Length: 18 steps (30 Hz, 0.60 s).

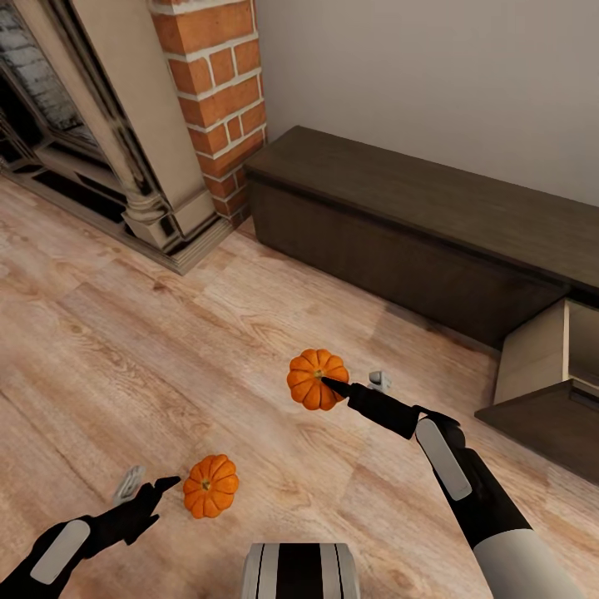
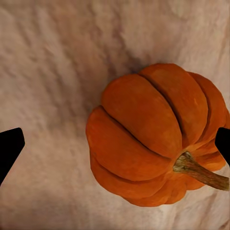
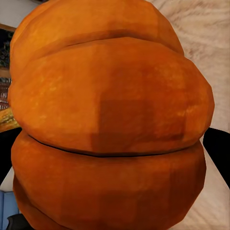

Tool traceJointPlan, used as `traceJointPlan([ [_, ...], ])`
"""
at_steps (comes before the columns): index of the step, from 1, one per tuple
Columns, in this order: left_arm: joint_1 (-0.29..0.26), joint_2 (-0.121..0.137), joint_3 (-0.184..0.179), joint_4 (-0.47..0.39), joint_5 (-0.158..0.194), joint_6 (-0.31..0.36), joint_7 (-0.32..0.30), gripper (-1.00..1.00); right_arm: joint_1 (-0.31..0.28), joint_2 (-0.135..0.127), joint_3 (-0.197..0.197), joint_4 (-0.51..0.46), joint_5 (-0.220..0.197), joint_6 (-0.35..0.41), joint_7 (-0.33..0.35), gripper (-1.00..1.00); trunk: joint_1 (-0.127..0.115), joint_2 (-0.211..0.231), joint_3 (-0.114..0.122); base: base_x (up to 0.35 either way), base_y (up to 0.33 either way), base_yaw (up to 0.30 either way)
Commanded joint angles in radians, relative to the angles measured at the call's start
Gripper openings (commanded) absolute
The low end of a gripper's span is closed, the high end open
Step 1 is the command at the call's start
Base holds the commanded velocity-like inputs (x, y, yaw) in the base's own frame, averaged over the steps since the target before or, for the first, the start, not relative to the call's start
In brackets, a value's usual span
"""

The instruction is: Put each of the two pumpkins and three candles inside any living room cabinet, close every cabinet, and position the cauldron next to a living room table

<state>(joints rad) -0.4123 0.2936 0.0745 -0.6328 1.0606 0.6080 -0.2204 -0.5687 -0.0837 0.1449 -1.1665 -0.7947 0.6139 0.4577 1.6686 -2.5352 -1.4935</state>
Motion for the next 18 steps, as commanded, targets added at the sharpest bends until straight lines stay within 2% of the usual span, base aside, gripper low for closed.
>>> traceJointPlan([
  [1,0.0,0.0,0.003,-0.001,0.001,0.007,-0.001,1.0,0.0,-0.001,0.001,0.0,-0.006,0.004,-0.001,-1.0,0.0,0.0,-0.001,0.0,-0.038,0.0],
  [7,0.0,0.001,0.005,-0.001,0.001,0.007,-0.001,1.0,0.0,-0.001,0.001,0.0,-0.006,0.004,-0.001,-1.0,0.0,0.0,-0.001,0.0,-0.182,0.0],
  [18,0.0,0.001,0.008,0.001,0.008,0.007,-0.002,1.0,0.0,-0.001,0.001,-0.001,-0.006,0.004,0.0,-1.0,0.0,0.0,-0.001,0.0,-0.06,0.0],
])
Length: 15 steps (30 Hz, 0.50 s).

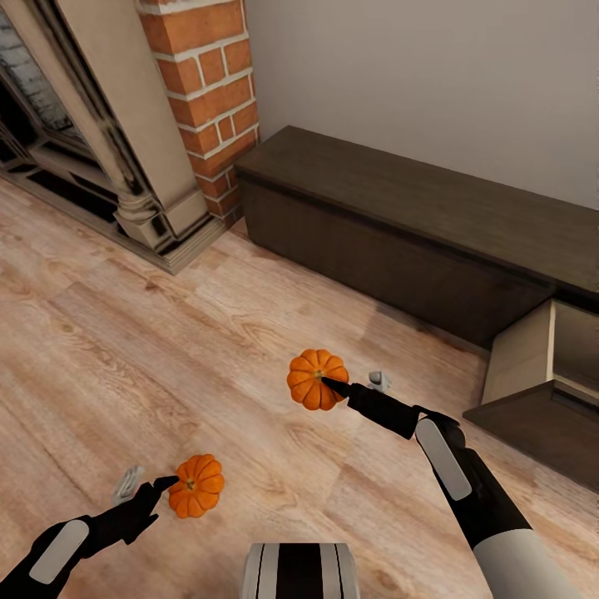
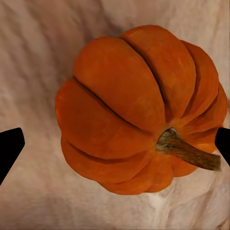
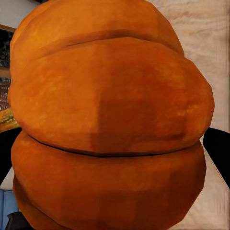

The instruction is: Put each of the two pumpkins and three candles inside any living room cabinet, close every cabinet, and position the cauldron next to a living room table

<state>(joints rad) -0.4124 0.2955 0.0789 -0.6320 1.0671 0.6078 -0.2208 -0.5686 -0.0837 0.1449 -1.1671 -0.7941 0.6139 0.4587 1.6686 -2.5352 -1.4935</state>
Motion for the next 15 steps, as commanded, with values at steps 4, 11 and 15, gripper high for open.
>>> traceJointPlan([
  [4,0.0,0.0,0.005,0.0,0.001,0.007,-0.002,1.0,0.0,-0.001,0.001,0.0,-0.006,0.004,0.0,-1.0,0.0,0.0,-0.001,0.082,-0.016,0.0],
  [11,0.0,0.0,0.004,0.0,0.003,0.007,-0.002,1.0,0.0,-0.001,0.001,0.0,-0.006,0.004,0.0,-1.0,0.0,0.0,-0.001,0.119,-0.001,0.0],
  [15,0.0,0.0,0.006,0.0,0.003,0.007,-0.002,1.0,0.0,-0.001,0.001,0.0,-0.006,0.004,0.0,-1.0,0.0,0.0,-0.001,0.184,0.0,0.0],
])
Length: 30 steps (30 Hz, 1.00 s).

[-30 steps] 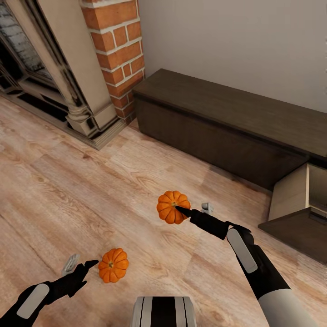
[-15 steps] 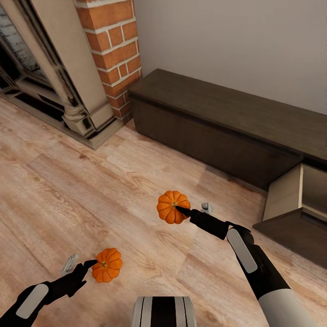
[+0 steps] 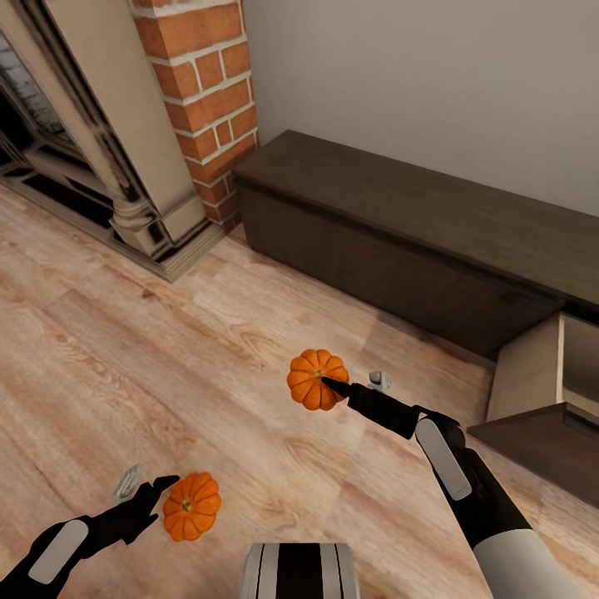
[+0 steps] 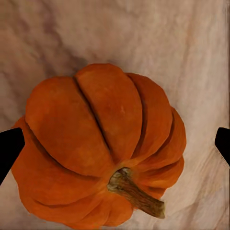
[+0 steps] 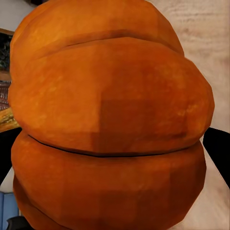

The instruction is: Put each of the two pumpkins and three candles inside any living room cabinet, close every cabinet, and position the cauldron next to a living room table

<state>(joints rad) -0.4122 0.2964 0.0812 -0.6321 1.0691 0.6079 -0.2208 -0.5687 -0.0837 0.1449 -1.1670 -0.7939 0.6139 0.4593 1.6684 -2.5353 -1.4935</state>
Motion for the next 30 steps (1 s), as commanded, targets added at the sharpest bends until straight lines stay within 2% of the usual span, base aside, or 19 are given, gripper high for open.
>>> traceJointPlan([
  [1,0.0,0.0,0.004,0.0,0.002,0.007,-0.002,1.0,0.0,-0.001,0.001,0.0,-0.006,0.004,-0.001,-1.0,0.0,0.0,-0.001,0.069,0.0,0.0],
  [10,0.0,0.0,0.006,0.0,0.002,0.007,-0.001,1.0,0.0,-0.001,0.001,0.0,-0.007,0.004,-0.001,-1.0,0.0,0.0,-0.001,0.097,0.016,0.0],
  [26,0.0,0.0,0.006,0.0,0.003,0.007,-0.002,1.0,0.0,-0.001,0.001,0.001,-0.006,0.004,-0.002,-1.0,0.0,0.0,-0.001,0.007,0.001,0.0],
  [30,0.0,0.0,0.001,-0.003,0.003,0.007,-0.006,1.0,0.0,-0.001,0.001,0.003,-0.007,0.004,-0.002,-1.0,0.002,-0.001,-0.016,0.0,0.0,0.0],
])
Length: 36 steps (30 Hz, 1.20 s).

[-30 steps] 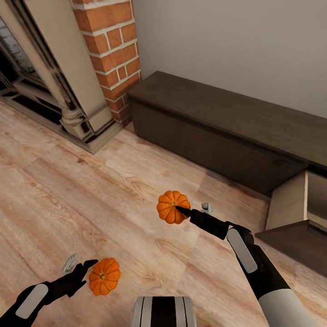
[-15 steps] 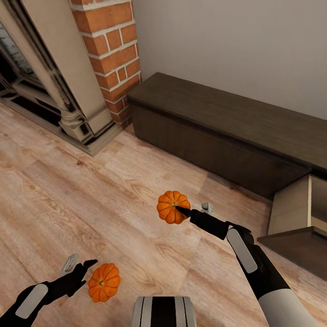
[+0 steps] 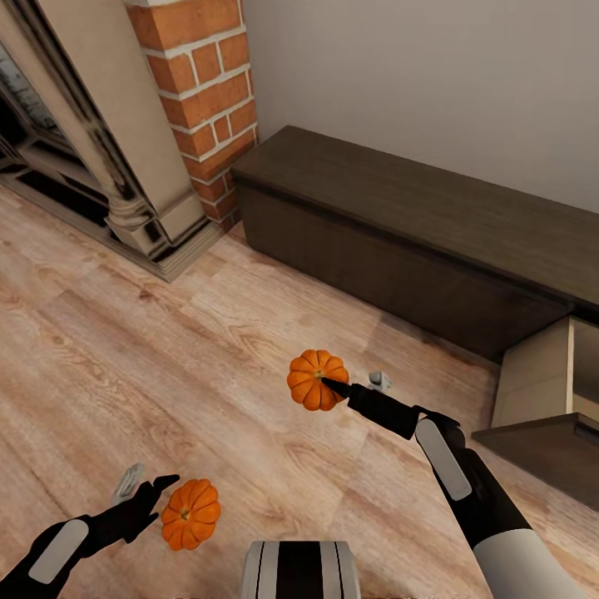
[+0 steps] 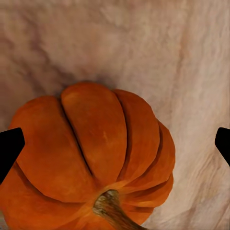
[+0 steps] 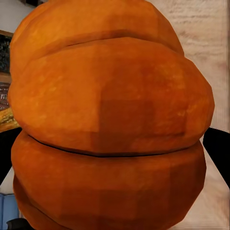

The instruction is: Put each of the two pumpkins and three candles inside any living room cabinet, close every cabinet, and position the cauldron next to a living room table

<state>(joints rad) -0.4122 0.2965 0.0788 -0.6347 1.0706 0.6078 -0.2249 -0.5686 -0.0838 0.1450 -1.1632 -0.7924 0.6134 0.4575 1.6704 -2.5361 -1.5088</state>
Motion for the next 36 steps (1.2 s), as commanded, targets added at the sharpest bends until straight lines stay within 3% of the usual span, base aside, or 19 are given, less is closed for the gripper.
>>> traceJointPlan([
  [1,0.0,0.0,0.002,-0.001,0.002,0.007,-0.002,1.0,-0.001,-0.001,0.001,0.0,-0.008,0.005,0.0,-1.0,0.0,0.0,-0.001,0.0,0.0,0.0],
  [9,0.003,0.006,-0.006,0.008,-0.021,0.005,-0.094,1.0,-0.001,-0.001,0.001,0.002,-0.007,0.005,0.0,-1.0,0.0,0.0,-0.001,0.0,0.0,0.0],
  [15,0.007,0.007,-0.007,0.022,-0.067,-0.003,-0.101,1.0,-0.001,0.005,0.001,0.002,-0.005,0.005,-0.001,-1.0,0.002,-0.001,-0.02,0.0,0.0,0.0],
  [18,0.008,0.008,-0.007,0.051,-0.077,-0.048,-0.103,1.0,-0.001,0.006,0.001,0.002,-0.004,0.005,-0.002,-1.0,0.003,-0.002,-0.032,0.0,0.0,0.0],
  [22,0.009,0.004,-0.008,0.076,-0.081,-0.089,-0.102,1.0,-0.001,0.007,0.002,0.003,-0.002,0.005,-0.002,-1.0,0.005,-0.003,-0.047,0.0,0.0,0.0],
  [28,0.009,0.001,-0.01,0.081,-0.082,-0.095,-0.102,1.0,-0.001,0.007,0.002,0.003,-0.001,0.005,-0.001,-1.0,0.005,-0.003,-0.047,0.0,0.0,0.0],
  [36,0.009,0.0,-0.051,0.081,-0.081,-0.098,-0.102,1.0,-0.001,0.007,0.001,0.004,0.0,0.005,0.0,-1.0,0.005,-0.003,-0.047,0.0,0.0,0.0],
])
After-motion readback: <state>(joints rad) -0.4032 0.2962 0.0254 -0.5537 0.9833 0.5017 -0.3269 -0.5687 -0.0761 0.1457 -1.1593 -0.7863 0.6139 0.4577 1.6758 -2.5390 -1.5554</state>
